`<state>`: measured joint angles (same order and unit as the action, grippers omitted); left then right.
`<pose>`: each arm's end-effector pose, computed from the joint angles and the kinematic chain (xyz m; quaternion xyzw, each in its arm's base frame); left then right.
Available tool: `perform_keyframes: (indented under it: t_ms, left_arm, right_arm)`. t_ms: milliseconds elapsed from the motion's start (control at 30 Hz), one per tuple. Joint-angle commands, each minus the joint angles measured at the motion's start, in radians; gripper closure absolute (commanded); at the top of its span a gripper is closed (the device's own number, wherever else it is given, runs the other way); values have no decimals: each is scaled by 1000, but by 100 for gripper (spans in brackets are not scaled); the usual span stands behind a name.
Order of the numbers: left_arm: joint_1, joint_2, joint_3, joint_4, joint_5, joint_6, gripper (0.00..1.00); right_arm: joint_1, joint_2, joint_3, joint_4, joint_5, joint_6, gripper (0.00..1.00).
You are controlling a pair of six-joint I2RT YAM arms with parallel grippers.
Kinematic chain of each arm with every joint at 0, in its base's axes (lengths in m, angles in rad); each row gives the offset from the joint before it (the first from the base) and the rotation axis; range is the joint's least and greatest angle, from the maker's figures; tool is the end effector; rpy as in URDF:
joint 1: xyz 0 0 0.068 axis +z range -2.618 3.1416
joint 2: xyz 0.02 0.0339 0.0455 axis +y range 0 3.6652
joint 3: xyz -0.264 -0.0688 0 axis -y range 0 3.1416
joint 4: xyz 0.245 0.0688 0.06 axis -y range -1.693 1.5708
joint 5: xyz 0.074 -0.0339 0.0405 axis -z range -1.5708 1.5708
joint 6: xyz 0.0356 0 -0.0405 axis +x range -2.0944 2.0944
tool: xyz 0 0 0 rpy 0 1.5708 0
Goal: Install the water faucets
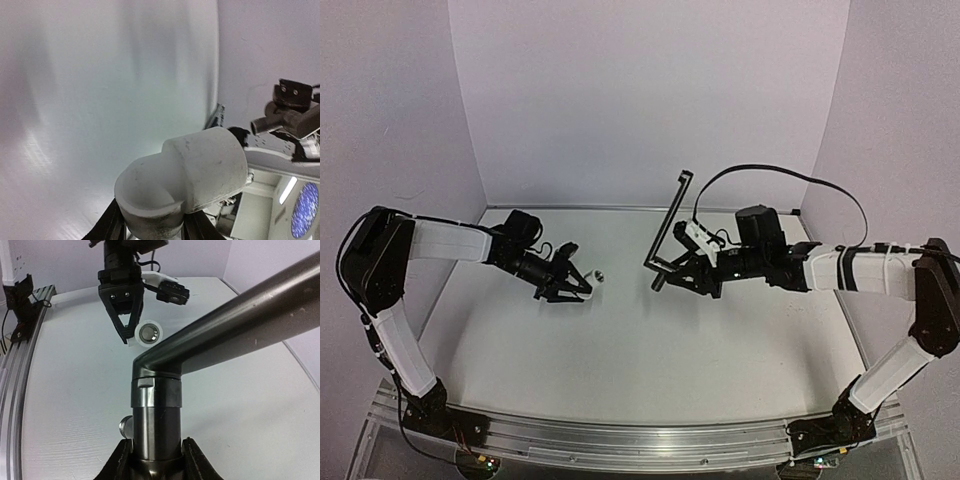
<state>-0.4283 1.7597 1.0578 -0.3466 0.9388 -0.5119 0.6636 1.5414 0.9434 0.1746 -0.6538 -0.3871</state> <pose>0.2999 -0.1685 0.1781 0.0807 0.8657 -0.4939 0.0073 0.2559 0.2275 0.2470 -0.5497 0.6008 0.3380 0.4719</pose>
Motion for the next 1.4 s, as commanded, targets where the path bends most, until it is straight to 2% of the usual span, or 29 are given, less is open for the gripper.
perform_keyframes:
  t_ms: [0,67,167,333,500,633,1133,1367]
  left_arm:
    - [-72,-51,-42,314,293,-140,100]
    - [-98,-49,-62,425,328,-199,100]
    - [-115,-49,-78,489,348,-254,100]
    - [-132,-64,-131,719,379,-436,100]
    - [-147,-74,-138,772,388,-490,100]
    - [-149,-80,-164,880,405,-571,100]
    - [-164,-97,-164,887,412,-573,100]
    - [-164,-97,-171,978,395,-682,100]
  right_arm:
    - [5,-44,179,-87,-185,-266,100]
    - [13,-6,280,-168,-223,-281,100]
    - [38,28,373,-229,-228,-305,100]
    - [91,52,406,-230,-153,-376,100]
    - [128,56,422,-213,-132,-419,100]
    - [151,53,413,-209,-82,-460,100]
    - [153,43,370,-133,-11,-472,100]
    - [153,35,348,-115,18,-495,100]
